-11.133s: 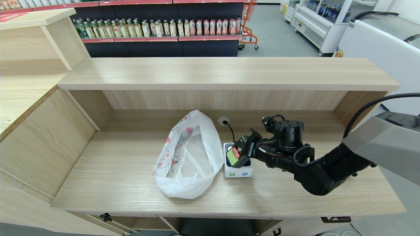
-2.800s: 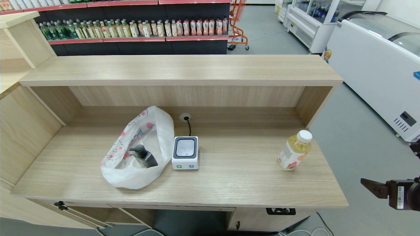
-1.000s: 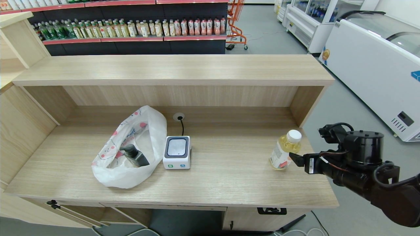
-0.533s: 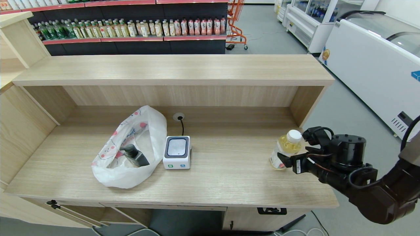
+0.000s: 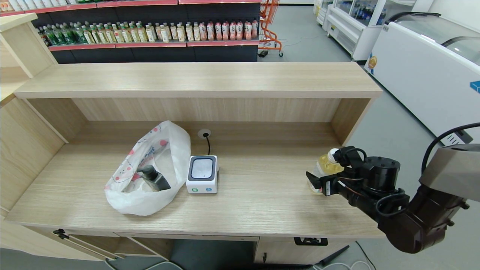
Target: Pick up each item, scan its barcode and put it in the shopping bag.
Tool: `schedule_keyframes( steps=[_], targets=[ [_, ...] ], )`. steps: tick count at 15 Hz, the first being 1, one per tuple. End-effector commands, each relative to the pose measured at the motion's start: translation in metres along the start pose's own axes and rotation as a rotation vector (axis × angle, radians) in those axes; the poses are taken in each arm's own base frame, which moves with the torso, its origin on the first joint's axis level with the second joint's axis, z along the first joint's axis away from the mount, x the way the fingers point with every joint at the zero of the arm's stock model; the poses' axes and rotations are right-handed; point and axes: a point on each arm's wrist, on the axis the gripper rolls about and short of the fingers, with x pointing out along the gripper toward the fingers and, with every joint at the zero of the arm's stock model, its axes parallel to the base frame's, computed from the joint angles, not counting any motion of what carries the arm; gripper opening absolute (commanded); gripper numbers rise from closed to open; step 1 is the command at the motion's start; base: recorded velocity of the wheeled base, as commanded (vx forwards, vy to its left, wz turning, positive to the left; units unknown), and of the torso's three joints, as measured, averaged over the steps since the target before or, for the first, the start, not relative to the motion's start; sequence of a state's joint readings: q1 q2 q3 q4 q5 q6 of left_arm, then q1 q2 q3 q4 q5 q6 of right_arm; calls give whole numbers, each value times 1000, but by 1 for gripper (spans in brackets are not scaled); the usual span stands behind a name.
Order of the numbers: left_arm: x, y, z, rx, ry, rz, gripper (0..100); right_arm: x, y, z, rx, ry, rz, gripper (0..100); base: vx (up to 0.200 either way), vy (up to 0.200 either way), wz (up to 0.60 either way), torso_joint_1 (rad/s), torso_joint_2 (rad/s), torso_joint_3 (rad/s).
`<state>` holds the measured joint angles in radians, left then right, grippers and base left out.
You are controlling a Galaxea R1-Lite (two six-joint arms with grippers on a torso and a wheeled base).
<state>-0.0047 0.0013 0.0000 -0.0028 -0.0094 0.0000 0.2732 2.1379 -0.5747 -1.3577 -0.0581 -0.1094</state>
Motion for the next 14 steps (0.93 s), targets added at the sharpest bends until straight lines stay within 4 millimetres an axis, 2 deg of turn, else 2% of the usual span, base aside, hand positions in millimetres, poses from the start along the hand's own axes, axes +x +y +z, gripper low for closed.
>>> schedule_keyframes(
  steps=[1,6,12,13,14],
  targets=[
    [0,0,0,0,0,0,100,7,2,-11,-2,30,4,100,0,0,0,0,0,0],
    [0,0,0,0,0,0,100,24,3,-10,-2,-7,22,100,0,0,0,0,0,0],
    [0,0,0,0,0,0,100,34,5,-13,-4,-17,52,100,0,0,0,0,0,0],
    [0,0,0,0,0,0,100,34,4,-12,-5,-21,50,0,0,0,0,0,0,0],
    [0,0,0,0,0,0,100,34,4,-12,-5,-21,50,0,0,0,0,0,0,0]
  ],
)
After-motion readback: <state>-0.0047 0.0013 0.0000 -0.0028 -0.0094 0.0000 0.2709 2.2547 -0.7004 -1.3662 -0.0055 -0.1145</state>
